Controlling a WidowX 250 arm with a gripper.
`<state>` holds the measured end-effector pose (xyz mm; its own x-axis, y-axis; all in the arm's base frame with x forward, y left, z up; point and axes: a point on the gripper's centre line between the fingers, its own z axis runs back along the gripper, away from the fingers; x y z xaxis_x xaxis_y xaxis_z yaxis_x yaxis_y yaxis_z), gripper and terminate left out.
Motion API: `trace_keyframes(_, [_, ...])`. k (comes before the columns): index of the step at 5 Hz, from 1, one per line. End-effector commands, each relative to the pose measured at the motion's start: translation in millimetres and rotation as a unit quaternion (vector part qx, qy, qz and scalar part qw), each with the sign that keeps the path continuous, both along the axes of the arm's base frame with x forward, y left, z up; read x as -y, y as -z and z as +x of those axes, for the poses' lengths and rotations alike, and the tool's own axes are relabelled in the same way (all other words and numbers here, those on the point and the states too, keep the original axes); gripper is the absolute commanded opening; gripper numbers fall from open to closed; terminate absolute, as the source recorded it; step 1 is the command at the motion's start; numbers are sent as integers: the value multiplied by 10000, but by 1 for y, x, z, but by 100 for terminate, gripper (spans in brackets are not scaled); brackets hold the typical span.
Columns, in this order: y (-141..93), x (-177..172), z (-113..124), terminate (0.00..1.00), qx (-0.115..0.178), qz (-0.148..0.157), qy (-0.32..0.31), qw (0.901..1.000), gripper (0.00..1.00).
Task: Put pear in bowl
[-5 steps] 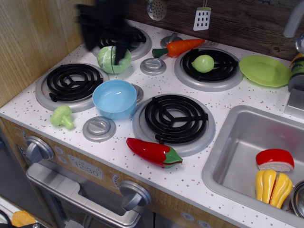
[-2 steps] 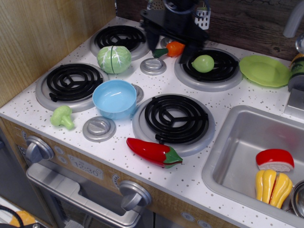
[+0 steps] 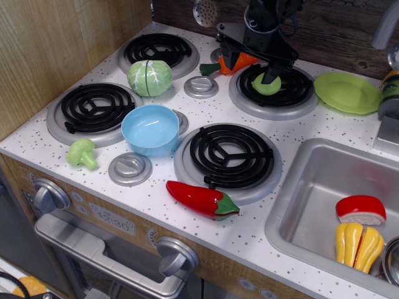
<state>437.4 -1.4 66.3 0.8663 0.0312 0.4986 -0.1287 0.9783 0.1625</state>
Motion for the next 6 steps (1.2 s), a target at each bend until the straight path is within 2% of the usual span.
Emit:
trace_keyframes(1, [-11,3,18,0,396,-170,132,9990,100])
trace_keyframes(3, [13,-6,29,0,557,-546,527,9956,100])
trace_keyframes(4, [19,-6,31,0,476,-691,518,9951,0])
trace_keyframes(5, [10,-7,29,0,382,-534,435,9969,0])
trace_keyframes(6, [-9,-21,16,0,198,-265,213,9992,0])
